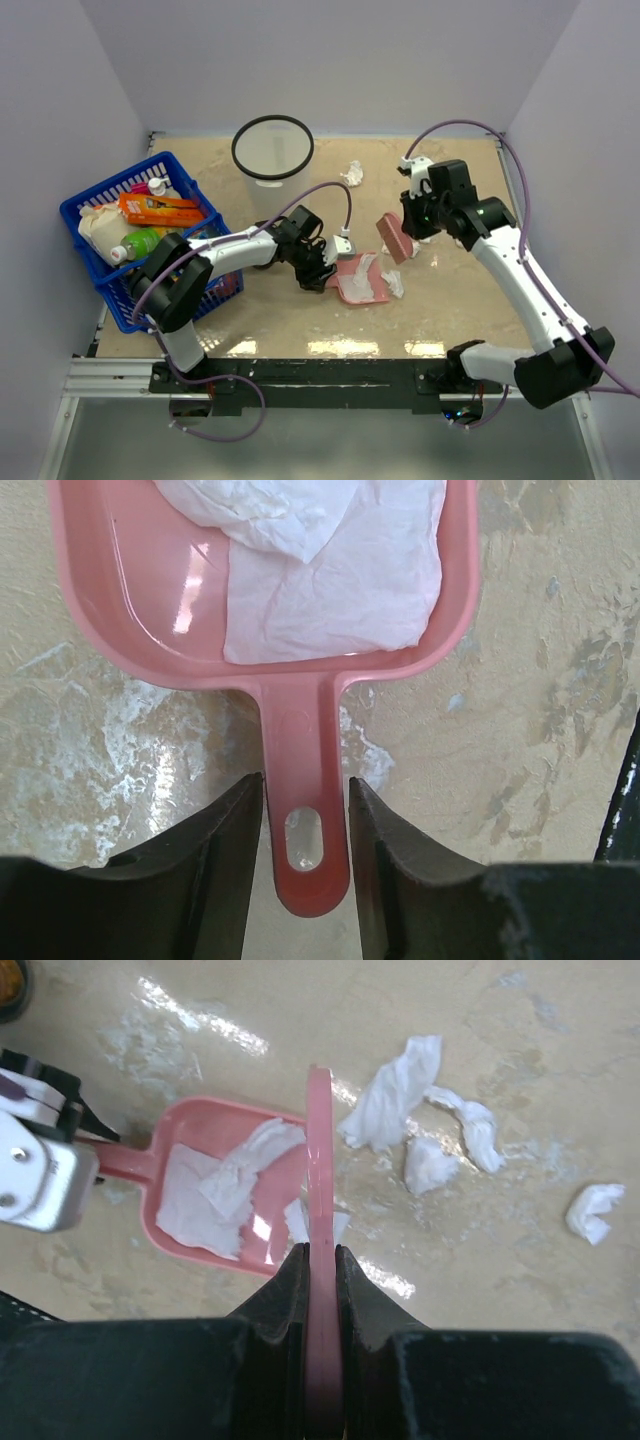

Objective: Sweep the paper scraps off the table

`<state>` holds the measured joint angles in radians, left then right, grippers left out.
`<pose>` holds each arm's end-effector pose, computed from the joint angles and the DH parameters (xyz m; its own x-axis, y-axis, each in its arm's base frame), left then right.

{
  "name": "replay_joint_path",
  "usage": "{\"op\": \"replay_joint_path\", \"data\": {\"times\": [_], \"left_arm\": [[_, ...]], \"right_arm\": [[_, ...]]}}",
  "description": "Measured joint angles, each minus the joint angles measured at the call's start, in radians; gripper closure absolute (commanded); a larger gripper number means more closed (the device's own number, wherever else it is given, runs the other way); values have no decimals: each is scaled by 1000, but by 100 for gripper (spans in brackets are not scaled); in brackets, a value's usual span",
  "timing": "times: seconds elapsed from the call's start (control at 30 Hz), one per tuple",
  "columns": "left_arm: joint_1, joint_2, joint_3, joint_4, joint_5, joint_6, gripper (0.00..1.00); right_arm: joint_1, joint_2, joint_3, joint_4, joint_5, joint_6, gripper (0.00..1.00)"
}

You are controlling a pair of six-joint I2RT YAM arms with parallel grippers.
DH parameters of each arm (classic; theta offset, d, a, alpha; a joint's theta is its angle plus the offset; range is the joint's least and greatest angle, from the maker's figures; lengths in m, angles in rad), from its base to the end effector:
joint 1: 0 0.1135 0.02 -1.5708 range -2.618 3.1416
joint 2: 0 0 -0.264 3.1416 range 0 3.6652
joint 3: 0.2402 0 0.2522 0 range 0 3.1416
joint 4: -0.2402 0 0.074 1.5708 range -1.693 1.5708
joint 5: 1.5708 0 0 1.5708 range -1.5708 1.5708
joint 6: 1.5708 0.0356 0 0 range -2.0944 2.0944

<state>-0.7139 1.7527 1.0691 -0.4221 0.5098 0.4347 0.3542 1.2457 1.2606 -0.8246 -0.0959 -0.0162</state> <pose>0.2476 -0.2375 0.1710 -0.3023 0.7483 -0.5905 0.9529 0.2219 -0.2067 0.2382 0.0917 0.3481 -0.6724 -0.2658 -0.6908 -0.4181 0.9065 0.0582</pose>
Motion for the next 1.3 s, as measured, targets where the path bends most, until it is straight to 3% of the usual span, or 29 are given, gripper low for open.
{"op": "replay_joint_path", "data": {"times": [0.3,0.57,0.7,1.03,1.13,1.2,1.3], "left_arm": [[-16,0,0,23,-34,56,71],[-63,0,-1,48,-82,87,72],[-79,0,-5,58,-101,94,65],[-86,0,-11,66,-121,100,60],[-86,0,-11,60,-120,102,55],[-86,0,-11,57,-117,105,46],[-86,-3,-11,44,-108,109,44]], "right_arm": [[0,-86,-79,-134,175,-124,100],[0,-78,-125,-150,176,-186,100],[0,-50,-127,-129,137,-187,100],[0,5,-129,-83,16,-131,100],[0,5,-132,-76,-7,-107,100],[0,5,-132,-71,-14,-93,100],[0,6,-132,-61,-29,-78,100]]}}
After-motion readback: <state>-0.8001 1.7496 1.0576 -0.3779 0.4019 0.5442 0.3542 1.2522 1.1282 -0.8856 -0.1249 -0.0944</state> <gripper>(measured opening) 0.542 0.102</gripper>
